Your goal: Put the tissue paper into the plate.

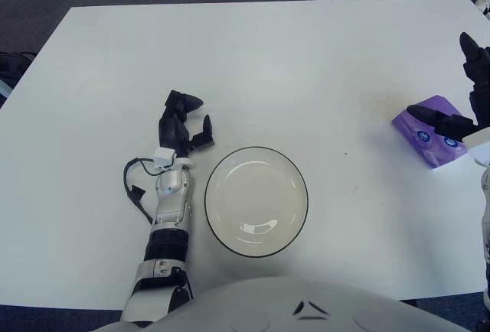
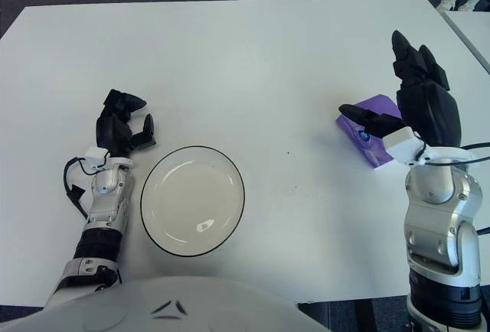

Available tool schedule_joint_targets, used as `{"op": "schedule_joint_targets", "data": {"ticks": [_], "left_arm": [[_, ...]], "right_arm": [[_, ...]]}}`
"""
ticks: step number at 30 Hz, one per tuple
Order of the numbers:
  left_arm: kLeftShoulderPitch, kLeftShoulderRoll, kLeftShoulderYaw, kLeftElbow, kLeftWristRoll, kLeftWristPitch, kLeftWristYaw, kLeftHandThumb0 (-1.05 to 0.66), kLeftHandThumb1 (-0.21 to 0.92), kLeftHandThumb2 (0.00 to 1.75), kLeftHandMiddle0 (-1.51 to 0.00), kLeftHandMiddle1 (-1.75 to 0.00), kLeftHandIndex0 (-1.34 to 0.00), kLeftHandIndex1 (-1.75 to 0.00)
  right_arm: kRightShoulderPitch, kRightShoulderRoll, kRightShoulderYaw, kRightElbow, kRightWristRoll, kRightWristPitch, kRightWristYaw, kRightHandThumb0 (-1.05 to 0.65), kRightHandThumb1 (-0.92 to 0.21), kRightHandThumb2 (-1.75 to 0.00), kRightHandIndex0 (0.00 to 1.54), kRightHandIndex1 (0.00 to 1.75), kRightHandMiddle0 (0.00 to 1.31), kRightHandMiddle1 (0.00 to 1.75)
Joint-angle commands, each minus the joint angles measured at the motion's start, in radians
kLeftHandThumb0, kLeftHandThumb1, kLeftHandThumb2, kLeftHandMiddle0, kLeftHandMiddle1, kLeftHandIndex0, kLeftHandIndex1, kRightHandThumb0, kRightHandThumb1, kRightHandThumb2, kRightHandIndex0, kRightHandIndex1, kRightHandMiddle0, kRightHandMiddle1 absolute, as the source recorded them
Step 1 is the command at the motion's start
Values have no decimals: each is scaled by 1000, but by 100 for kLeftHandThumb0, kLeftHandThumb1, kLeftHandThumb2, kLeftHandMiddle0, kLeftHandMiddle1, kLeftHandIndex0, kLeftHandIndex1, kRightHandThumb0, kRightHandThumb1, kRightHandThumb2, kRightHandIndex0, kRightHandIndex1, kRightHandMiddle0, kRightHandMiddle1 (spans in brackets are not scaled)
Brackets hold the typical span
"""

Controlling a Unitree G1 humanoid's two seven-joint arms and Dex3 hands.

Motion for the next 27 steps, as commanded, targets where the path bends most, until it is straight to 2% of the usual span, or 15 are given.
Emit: {"op": "schedule_joint_targets", "data": {"ticks": [1, 2, 5, 8, 15, 24, 27], "left_arm": [[167, -18, 9, 139, -4, 41, 11, -1, 25, 133, -71, -150, -52, -175], [167, -18, 8, 140, -4, 40, 10, -1, 25, 133, -71, -150, -52, -175], [166, -16, 8, 141, -4, 33, 7, -1, 25, 133, -70, -151, -52, -175], [167, -15, 8, 141, -2, 28, 8, -1, 25, 132, -70, -150, -52, -175], [168, -11, 6, 138, 4, 35, 11, -1, 26, 131, -70, -148, -53, -175], [170, -7, 7, 136, -7, 35, -4, -1, 26, 132, -69, -152, -51, -175], [170, -5, 8, 137, -8, 37, -6, -1, 26, 132, -69, -153, -51, -175]], "right_arm": [[36, 21, 1, -6, -14, 40, 19, -100, -57, -47, 0, 0, 0, 0], [45, 25, -1, 13, -9, 24, 9, -100, -57, -48, 0, 0, 0, 0], [34, 25, 3, -3, -20, 43, 11, -101, -56, -51, 0, 0, 0, 0], [40, 19, -11, 65, -12, -10, -23, -102, -57, -53, 0, 0, 0, 0], [64, 5, -17, 131, -11, -72, -47, -104, -60, -53, 0, 0, 0, 0], [77, 9, -4, 222, 4, -145, -63, -105, -65, -48, 0, 0, 0, 0], [65, 6, 6, 288, -1, -170, -82, -105, -66, -47, 0, 0, 0, 0]]}}
